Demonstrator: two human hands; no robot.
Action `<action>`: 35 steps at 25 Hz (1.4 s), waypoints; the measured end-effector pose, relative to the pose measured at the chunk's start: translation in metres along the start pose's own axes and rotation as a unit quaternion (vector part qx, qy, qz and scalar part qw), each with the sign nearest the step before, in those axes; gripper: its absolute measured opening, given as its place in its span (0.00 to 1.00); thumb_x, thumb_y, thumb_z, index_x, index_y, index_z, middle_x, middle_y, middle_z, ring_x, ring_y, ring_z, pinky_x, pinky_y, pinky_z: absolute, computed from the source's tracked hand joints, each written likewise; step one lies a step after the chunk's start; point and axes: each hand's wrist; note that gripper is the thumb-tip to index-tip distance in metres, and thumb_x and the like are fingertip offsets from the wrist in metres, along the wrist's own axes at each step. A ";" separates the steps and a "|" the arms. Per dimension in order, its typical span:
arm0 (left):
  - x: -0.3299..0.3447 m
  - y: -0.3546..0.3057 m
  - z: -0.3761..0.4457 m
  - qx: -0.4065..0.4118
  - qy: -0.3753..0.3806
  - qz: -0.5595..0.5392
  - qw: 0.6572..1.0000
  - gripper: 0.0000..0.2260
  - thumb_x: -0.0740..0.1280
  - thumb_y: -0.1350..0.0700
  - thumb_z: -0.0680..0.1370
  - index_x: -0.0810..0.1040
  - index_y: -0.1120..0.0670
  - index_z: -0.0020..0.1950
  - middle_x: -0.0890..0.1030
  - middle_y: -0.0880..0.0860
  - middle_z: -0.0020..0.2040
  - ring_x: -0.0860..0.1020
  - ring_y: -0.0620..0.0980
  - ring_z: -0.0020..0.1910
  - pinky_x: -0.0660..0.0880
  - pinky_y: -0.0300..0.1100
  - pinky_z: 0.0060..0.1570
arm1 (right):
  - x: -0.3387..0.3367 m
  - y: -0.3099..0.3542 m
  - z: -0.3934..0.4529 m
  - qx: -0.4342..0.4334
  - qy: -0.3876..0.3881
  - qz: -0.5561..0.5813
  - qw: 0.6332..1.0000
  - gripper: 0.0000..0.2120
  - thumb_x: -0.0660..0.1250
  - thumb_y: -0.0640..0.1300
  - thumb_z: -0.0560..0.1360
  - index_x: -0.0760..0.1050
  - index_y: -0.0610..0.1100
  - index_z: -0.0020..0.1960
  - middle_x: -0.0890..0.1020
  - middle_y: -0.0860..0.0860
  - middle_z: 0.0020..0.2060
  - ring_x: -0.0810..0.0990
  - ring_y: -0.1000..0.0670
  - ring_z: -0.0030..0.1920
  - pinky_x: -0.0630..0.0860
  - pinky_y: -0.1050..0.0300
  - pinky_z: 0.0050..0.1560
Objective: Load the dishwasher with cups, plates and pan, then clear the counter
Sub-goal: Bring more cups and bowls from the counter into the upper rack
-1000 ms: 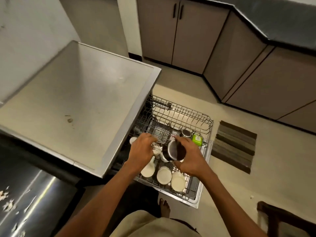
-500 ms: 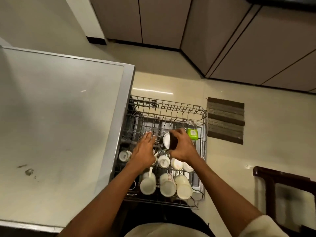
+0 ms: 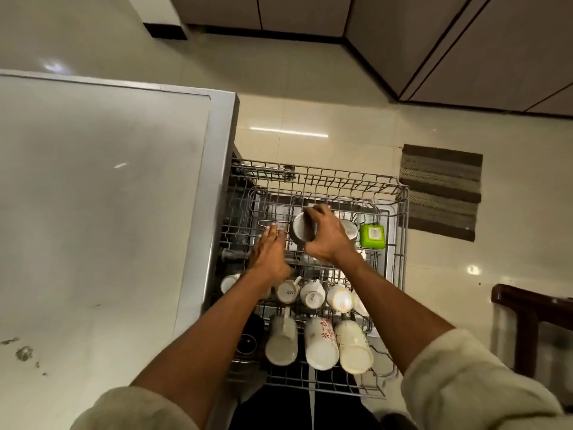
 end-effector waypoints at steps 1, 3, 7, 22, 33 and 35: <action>0.000 0.001 0.010 -0.006 0.002 0.000 1.000 0.45 0.70 0.65 0.73 0.45 0.53 0.81 0.41 0.54 0.81 0.41 0.53 0.80 0.45 0.54 0.79 | 0.003 -0.002 0.012 -0.001 0.006 0.000 1.000 0.47 0.81 0.48 0.65 0.63 0.42 0.78 0.67 0.48 0.69 0.68 0.45 0.70 0.68 0.48 0.73; 0.002 0.003 0.026 -0.020 0.005 0.005 1.000 0.44 0.69 0.65 0.73 0.45 0.54 0.81 0.43 0.55 0.82 0.42 0.53 0.80 0.46 0.53 0.79 | 0.009 -0.007 0.030 -0.001 0.018 -0.002 1.000 0.47 0.80 0.48 0.65 0.62 0.43 0.78 0.67 0.49 0.69 0.68 0.44 0.69 0.68 0.47 0.73; 0.007 0.008 0.044 -0.034 0.018 0.003 0.999 0.43 0.66 0.66 0.72 0.46 0.55 0.81 0.44 0.55 0.82 0.44 0.53 0.80 0.47 0.53 0.79 | 0.022 -0.011 0.051 0.009 0.035 0.013 0.999 0.46 0.79 0.43 0.64 0.62 0.45 0.78 0.67 0.50 0.69 0.68 0.45 0.70 0.69 0.44 0.73; 0.027 0.032 0.070 -0.073 -0.016 -0.056 0.996 0.41 0.71 0.38 0.72 0.59 0.54 0.79 0.56 0.57 0.80 0.54 0.56 0.79 0.55 0.56 0.77 | 0.056 -0.007 0.061 -0.002 0.044 0.011 0.999 0.48 0.79 0.51 0.68 0.58 0.44 0.80 0.61 0.46 0.76 0.60 0.44 0.76 0.57 0.49 0.79; 0.028 0.033 0.071 -0.074 -0.004 -0.061 0.995 0.38 0.73 0.49 0.72 0.61 0.55 0.78 0.60 0.58 0.79 0.58 0.56 0.79 0.57 0.55 0.77 | 0.077 -0.022 0.049 -0.051 0.000 -0.109 0.993 0.40 0.73 0.51 0.76 0.57 0.43 0.81 0.57 0.46 0.80 0.55 0.45 0.80 0.43 0.55 0.76; 0.027 0.031 0.068 -0.068 -0.022 -0.055 0.996 0.40 0.73 0.51 0.73 0.58 0.56 0.79 0.59 0.58 0.80 0.57 0.55 0.79 0.55 0.52 0.78 | 0.087 -0.025 0.038 -0.080 -0.006 -0.177 0.981 0.39 0.74 0.51 0.75 0.60 0.43 0.80 0.61 0.46 0.79 0.59 0.45 0.79 0.47 0.54 0.75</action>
Point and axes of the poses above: each hand's wrist, its own z-axis towards the middle knuckle, its own x-axis out of the palm, y = z × x
